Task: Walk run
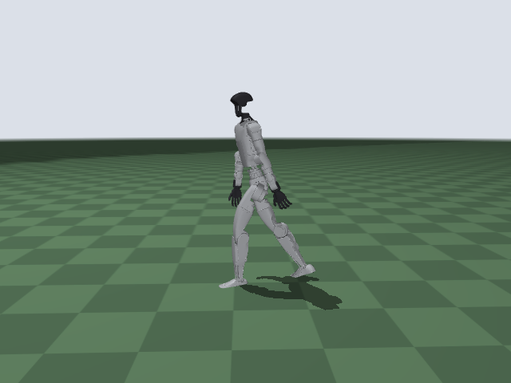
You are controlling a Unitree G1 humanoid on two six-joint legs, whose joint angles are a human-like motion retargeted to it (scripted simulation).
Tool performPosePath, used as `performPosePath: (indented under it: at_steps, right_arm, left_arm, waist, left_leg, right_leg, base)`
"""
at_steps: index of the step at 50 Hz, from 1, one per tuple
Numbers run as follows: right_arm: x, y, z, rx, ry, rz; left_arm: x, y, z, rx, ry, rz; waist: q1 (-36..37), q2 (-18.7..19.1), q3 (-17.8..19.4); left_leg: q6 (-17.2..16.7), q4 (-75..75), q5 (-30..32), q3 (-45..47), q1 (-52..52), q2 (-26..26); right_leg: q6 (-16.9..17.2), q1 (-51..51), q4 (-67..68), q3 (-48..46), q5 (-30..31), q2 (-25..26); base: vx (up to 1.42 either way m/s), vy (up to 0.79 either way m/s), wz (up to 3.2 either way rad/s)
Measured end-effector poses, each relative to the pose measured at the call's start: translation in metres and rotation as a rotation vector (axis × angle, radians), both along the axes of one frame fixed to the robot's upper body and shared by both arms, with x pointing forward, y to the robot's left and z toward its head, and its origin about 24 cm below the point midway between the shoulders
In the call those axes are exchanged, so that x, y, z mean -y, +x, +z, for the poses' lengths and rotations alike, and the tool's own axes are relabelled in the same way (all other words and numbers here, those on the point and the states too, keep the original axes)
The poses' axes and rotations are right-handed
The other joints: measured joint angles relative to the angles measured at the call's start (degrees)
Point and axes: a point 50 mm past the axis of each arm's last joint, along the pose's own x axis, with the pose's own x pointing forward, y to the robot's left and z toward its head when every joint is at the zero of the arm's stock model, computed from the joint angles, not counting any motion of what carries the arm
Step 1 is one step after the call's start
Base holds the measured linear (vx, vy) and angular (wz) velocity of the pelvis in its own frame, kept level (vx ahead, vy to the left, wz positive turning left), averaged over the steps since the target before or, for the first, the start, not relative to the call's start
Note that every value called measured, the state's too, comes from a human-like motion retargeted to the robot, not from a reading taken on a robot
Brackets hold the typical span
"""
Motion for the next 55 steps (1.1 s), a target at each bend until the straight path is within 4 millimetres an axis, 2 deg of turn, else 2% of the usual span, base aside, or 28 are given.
performPosePath:
  at_steps: [3, 5, 6, 7, 8, 10, 13, 16, 20, 23, 25, 28, 30, 32, 35, 37, 38, 40, 42, 45, 48, 52, 55]
  right_arm:
    - [-0.014, -0.035, -0.007, -0.092, 0.044, 0.000]
    - [-0.019, -0.057, -0.010, -0.150, 0.050, -0.004]
    - [-0.018, -0.064, -0.010, -0.167, 0.046, 0.004]
    - [-0.017, -0.071, -0.010, -0.181, 0.039, 0.014]
    - [-0.015, -0.075, -0.010, -0.190, 0.027, 0.029]
    - [-0.013, -0.083, -0.010, -0.204, 0.001, 0.038]
    - [-0.013, -0.097, -0.011, -0.240, -0.004, -0.024]
    - [-0.018, -0.110, -0.010, -0.284, 0.027, -0.107]
    - [-0.025, -0.115, -0.010, -0.315, 0.069, -0.186]
    - [-0.028, -0.111, -0.011, -0.312, 0.088, -0.225]
    - [-0.028, -0.109, -0.011, -0.300, 0.100, -0.237]
    - [-0.026, -0.102, -0.011, -0.289, 0.095, -0.231]
    - [-0.025, -0.100, -0.011, -0.290, 0.093, -0.211]
    - [-0.028, -0.094, -0.011, -0.286, 0.100, -0.205]
    - [-0.030, -0.080, -0.011, -0.254, 0.113, -0.168]
    - [-0.028, -0.064, -0.011, -0.196, 0.128, -0.150]
    - [-0.026, -0.054, -0.010, -0.161, 0.126, -0.152]
    - [-0.022, -0.029, -0.007, -0.086, 0.111, -0.158]
    - [-0.014, -0.009, -0.003, -0.020, 0.085, -0.140]
    - [-0.002, 0.016, 0.004, 0.053, 0.051, -0.078]
    - [0.010, 0.042, 0.013, 0.109, 0.012, -0.009]
    - [0.016, 0.070, 0.024, 0.181, -0.027, 0.047]
    - [0.016, 0.077, 0.028, 0.210, -0.019, 0.092]
  left_arm:
    - [0.003, 0.014, -0.002, 0.027, 0.016, 0.142]
    - [0.001, 0.027, -0.004, 0.077, 0.012, 0.205]
    - [-0.003, 0.037, -0.004, 0.114, 0.017, 0.215]
    - [-0.007, 0.047, -0.004, 0.155, 0.025, 0.221]
    - [-0.012, 0.060, -0.004, 0.203, 0.040, 0.218]
    - [-0.022, 0.086, -0.001, 0.301, 0.080, 0.183]
    - [-0.040, 0.123, 0.007, 0.413, 0.127, 0.102]
    - [-0.052, 0.159, 0.018, 0.503, 0.126, 0.053]
    - [-0.060, 0.203, 0.035, 0.637, 0.103, 0.042]
    - [-0.057, 0.225, 0.044, 0.743, 0.071, 0.055]
    - [-0.051, 0.231, 0.044, 0.789, 0.048, 0.064]
    - [-0.041, 0.216, 0.035, 0.763, 0.024, 0.085]
    - [-0.037, 0.189, 0.023, 0.670, 0.013, 0.094]
    - [-0.029, 0.154, 0.010, 0.556, 0.017, 0.106]
    - [-0.009, 0.099, -0.005, 0.382, 0.030, 0.159]
    - [-0.004, 0.072, -0.007, 0.261, 0.035, 0.182]
    - [-0.002, 0.061, -0.007, 0.208, 0.035, 0.192]
    - [0.005, 0.045, -0.007, 0.126, 0.025, 0.215]
    - [0.013, 0.030, -0.007, 0.066, 0.001, 0.253]
    - [0.022, 0.006, -0.005, -0.004, -0.014, 0.322]
    - [0.029, -0.010, -0.003, -0.050, -0.018, 0.361]
    - [0.037, -0.021, 0.000, -0.120, -0.040, 0.362]
    - [0.035, -0.020, 0.001, -0.173, -0.081, 0.317]
  waist:
    - [0.8, 1.7, -1.1]
    - [-0.5, 4.8, -2.1]
    - [-0.9, 6.4, -2.1]
    - [-1.5, 7.9, -1.9]
    - [-2.2, 8.7, -1.3]
    - [-4.4, 7.9, -0.3]
    - [-9.6, 6.4, 0.0]
    - [-13.7, 5.7, -0.2]
    - [-19.0, 4.4, 0.7]
    - [-21.5, 4.8, 0.4]
    - [-21.9, 5.2, 0.0]
    - [-20.9, 4.7, -1.6]
    - [-21.1, 3.8, -2.3]
    - [-21.9, 3.4, -2.7]
    - [-20.2, -2.1, -2.4]
    - [-19.2, -5.9, -1.8]
    - [-18.5, -7.1, -1.2]
    - [-16.2, -6.9, 0.1]
    - [-13.0, -5.0, 0.9]
    - [-8.6, -4.2, 1.6]
    - [-5.0, -2.5, 2.9]
    - [-1.8, -0.5, 4.6]
    - [-0.9, -1.4, 4.4]
  left_leg:
    - [0.1, 6.1, -5.1, -10.2, 1.3, 1.9]
    - [0.6, 5.2, -8.2, -8.3, 6.7, 5.7]
    - [0.4, 4.7, -9.3, -7.2, 9.1, 7.8]
    - [0.1, 4.2, -10.3, -6.4, 11.5, 9.3]
    - [-0.2, 3.4, -11.1, -6.1, 13.9, 9.7]
    - [-0.2, -1.1, -11.3, -4.9, 18.9, 6.6]
    - [0.5, -8.3, -10.6, -2.3, 25.0, 1.6]
    - [0.6, -12.3, -11.6, -3.8, 29.3, -2.0]
    - [0.4, -16.3, -13.8, -7.4, 36.1, -6.6]
    - [-0.5, -17.4, -15.9, -8.6, 39.9, -7.2]
    - [-1.5, -16.8, -16.7, -9.4, 41.7, -7.0]
    - [-3.8, -15.2, -14.2, -9.4, 44.2, -7.7]
    - [-5.1, -13.1, -8.3, -9.0, 46.1, -8.5]
    - [-4.6, -7.5, 2.2, -5.8, 46.1, -6.8]
    - [0.2, 6.6, 15.1, 2.9, 43.8, -7.1]
    - [2.2, 18.3, 10.6, 5.8, 39.3, -6.0]
    - [2.3, 23.7, 7.6, 6.2, 36.2, -4.6]
    - [0.0, 32.7, 4.1, 3.1, 27.7, -2.0]
    - [-2.4, 35.3, 2.3, 0.3, 20.2, -1.1]
    - [-2.3, 29.3, -0.7, 3.4, 13.4, 0.8]
    - [-1.9, 16.0, -1.8, 4.6, 8.4, 0.9]
    - [-4.5, -1.0, -3.2, -2.0, 2.3, -2.3]
    - [-2.9, -7.1, -5.3, -1.2, -1.1, -3.7]
  right_leg:
    - [-5.2, -0.5, 8.9, -2.1, 15.3, -1.4]
    - [-10.4, -2.2, 18.6, -5.7, 24.9, -1.7]
    - [-13.0, -3.6, 24.3, -7.5, 25.4, -2.5]
    - [-14.7, -5.5, 29.9, -8.4, 24.6, -3.5]
    - [-14.5, -8.5, 35.5, -7.6, 21.3, -4.7]
    - [-12.8, -17.3, 46.1, -4.4, 16.2, -8.9]
    - [-10.5, -28.1, 49.9, -4.7, 10.7, -12.1]
    - [-9.7, -35.8, 41.4, -6.3, 6.0, -13.1]
    - [-9.7, -42.9, 19.0, -4.1, 2.8, -11.2]
    - [-8.6, -48.1, 7.3, 3.9, 2.5, -8.2]
    - [-8.4, -49.4, 6.1, 3.1, 2.0, -8.4]
    - [-13.0, -48.6, 11.8, -4.3, 5.6, -11.2]
    - [-16.1, -48.8, 16.3, -0.8, 7.6, -11.7]
    - [-15.5, -47.2, 19.6, 3.2, 3.6, -12.6]
    - [-13.4, -39.1, 16.2, 4.9, 0.5, -16.0]
    - [-11.7, -34.6, 15.1, 1.8, -0.8, -20.3]
    - [-11.2, -32.6, 14.3, 1.4, -1.4, -20.8]
    - [-10.4, -28.2, 10.7, -0.1, -1.5, -18.2]
    - [-10.2, -23.4, 5.8, -3.9, -0.9, -13.8]
    - [-9.1, -18.7, 1.9, -4.7, -1.5, -9.7]
    - [-7.9, -14.0, -0.8, -4.5, -3.0, -5.3]
    - [-5.7, -7.5, -3.7, -4.1, -5.1, -1.4]
    - [-3.6, -5.3, -3.4, -1.5, -5.8, -2.0]
  base:
    - [1.01, 0.04, -0.90]
    - [1.09, 0.12, -0.41]
    - [0.97, 0.14, -0.60]
    - [0.87, 0.10, -0.77]
    - [0.88, 0.08, -0.65]
    - [0.76, 0.05, -0.22]
    - [0.79, 0.01, 0.59]
    - [0.74, -0.05, 0.70]
    - [0.74, -0.13, 0.84]
    - [0.75, -0.16, 0.75]
    - [0.89, -0.23, 0.39]
    - [1.06, -0.28, -0.02]
    - [1.13, -0.29, 0.21]
    - [1.09, -0.26, 0.68]
    - [1.10, -0.34, 0.04]
    - [0.84, -0.29, 0.37]
    - [0.73, -0.25, 0.53]
    - [0.70, -0.24, 0.26]
    - [0.65, -0.21, -0.28]
    - [0.67, -0.20, -0.49]
    - [0.64, -0.13, -0.55]
    - [0.73, -0.07, -0.63]
    - [0.85, 0.01, -0.32]
